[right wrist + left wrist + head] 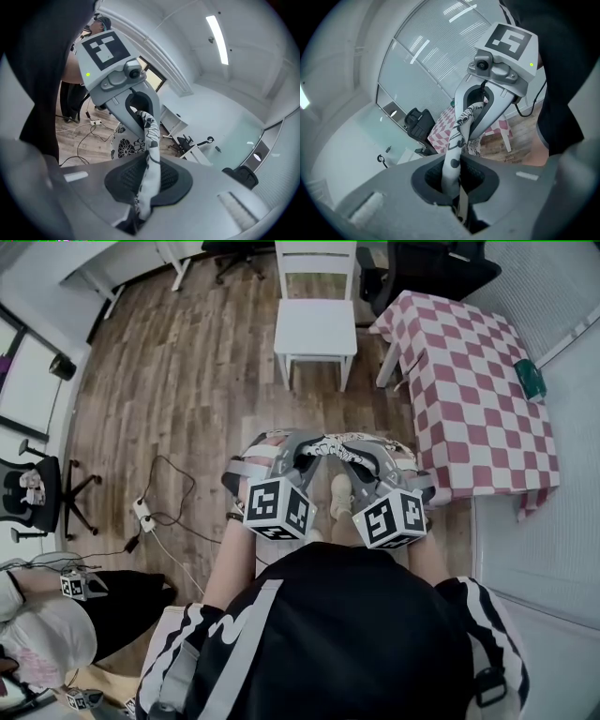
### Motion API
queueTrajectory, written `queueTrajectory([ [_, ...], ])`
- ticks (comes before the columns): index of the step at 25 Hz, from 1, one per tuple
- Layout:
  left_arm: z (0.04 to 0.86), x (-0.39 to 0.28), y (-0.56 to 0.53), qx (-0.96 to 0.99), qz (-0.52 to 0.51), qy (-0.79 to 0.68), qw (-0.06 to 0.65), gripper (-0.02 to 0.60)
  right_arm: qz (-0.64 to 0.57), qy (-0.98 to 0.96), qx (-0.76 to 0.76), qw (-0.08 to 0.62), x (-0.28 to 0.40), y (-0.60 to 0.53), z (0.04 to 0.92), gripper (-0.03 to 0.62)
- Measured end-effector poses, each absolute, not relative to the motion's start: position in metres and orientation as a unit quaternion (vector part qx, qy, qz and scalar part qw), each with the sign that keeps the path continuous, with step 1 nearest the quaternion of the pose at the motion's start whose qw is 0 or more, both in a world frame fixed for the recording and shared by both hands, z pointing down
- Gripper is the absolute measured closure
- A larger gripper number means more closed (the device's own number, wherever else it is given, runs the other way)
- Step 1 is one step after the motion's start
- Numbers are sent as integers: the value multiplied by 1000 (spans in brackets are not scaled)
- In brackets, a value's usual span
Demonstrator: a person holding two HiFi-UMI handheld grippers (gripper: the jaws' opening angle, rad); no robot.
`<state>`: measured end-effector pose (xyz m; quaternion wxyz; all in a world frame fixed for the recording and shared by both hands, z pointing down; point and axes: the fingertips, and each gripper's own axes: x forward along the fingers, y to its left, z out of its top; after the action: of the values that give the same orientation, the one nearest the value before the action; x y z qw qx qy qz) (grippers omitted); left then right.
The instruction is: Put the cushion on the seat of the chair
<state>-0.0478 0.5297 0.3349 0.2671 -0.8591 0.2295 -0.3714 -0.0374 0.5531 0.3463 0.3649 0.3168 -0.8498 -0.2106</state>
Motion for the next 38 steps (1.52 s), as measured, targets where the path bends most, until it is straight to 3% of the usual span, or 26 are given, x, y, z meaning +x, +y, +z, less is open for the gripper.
queueTrajectory([
  [38, 337, -6, 321, -855, -388, 234, 252, 566, -200, -864, 297, 355, 3, 342, 348, 582],
])
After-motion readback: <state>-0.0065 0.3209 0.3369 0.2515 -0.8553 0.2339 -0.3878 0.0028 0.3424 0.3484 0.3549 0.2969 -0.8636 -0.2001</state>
